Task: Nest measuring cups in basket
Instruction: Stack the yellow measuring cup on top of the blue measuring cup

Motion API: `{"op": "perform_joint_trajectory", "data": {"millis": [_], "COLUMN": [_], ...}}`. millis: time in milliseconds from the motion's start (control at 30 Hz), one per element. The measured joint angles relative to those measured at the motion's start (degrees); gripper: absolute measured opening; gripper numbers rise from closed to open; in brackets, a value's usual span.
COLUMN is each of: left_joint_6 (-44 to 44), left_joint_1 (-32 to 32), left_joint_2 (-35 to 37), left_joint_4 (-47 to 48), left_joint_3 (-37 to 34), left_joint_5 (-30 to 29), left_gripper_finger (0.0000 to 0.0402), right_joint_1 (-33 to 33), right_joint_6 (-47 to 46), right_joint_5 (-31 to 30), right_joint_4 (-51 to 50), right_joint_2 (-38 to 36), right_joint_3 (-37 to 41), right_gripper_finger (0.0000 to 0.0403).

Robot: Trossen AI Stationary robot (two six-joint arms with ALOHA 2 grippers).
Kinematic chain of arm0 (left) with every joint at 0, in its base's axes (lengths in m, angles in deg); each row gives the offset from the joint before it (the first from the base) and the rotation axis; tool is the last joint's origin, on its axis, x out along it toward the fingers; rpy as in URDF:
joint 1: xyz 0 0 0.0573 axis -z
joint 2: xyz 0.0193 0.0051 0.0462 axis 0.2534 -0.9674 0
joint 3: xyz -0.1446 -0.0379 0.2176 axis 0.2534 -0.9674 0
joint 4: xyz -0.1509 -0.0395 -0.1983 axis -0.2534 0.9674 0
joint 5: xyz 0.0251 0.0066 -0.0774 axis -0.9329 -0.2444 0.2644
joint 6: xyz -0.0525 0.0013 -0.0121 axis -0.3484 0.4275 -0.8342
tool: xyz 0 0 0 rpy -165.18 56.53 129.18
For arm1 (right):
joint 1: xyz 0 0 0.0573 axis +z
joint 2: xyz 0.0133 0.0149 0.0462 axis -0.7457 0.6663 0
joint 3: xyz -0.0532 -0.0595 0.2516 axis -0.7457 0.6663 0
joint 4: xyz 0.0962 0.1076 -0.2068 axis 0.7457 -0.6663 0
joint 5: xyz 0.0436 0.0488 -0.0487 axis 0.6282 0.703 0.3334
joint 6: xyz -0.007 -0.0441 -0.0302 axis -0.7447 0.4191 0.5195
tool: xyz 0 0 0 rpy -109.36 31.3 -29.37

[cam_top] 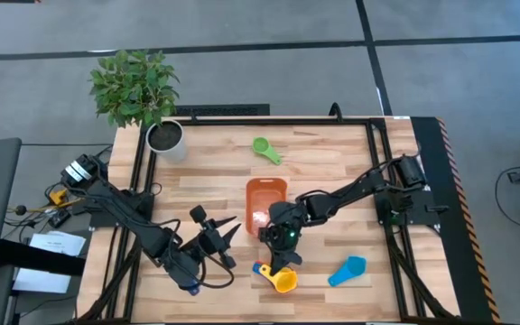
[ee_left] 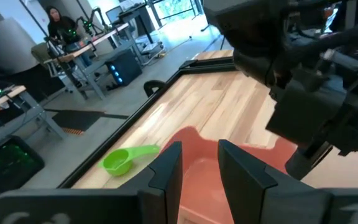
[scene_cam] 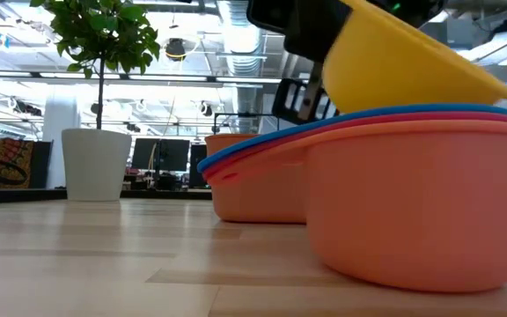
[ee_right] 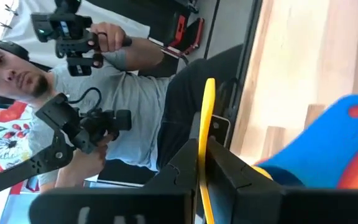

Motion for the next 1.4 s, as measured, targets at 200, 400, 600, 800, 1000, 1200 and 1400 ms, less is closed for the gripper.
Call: {"op": "perform_joint_trajectory", "data": {"millis": [200,400,600,800,1000,1200,1400], "left_joint_6": [-1.17,-1.17,-1.89,-2.11,-2.62,-2.66,-3.21], "left_joint_1": [-0.02,-0.24,-0.24,-0.25,-0.26,-0.29,-0.6], "left_joint_2": [0.0,0.0,-0.02,-0.02,-0.02,-0.02,-0.02], "left_joint_4": [1.29,1.38,2.64,2.76,2.85,2.84,2.84], "left_joint_3": [0.0,0.0,-0.02,-0.02,-0.02,-0.02,-0.02], "left_joint_5": [0.0,0.0,0.0,0.0,0.02,0.02,0.02], "left_gripper_finger": [0.0094,0.0094,0.0094,0.0094,0.0094,0.0094,0.0094], "right_joint_1": [-0.09,-0.36,-0.34,-0.85,-2.28,-3.36,-3.73], "right_joint_6": [-0.14,-0.45,-0.45,-0.91,-0.74,2.43,6.52], "right_joint_5": [0.11,0.06,0.06,-1.02,-1.84,-4.65,-7.94], "right_joint_4": [-0.07,-0.17,-0.42,-2.04,-2.0,-2.31,-4.81], "right_joint_2": [-0.03,-0.03,-0.03,-0.03,-0.86,-3.72,-5.36], "right_joint_3": [-0.01,-0.01,-0.01,-0.01,-0.01,-0.01,-0.01], "right_gripper_finger": [0.0051,0.0059,0.0099,0.0153,0.0177,0.0158,0.0107]}}
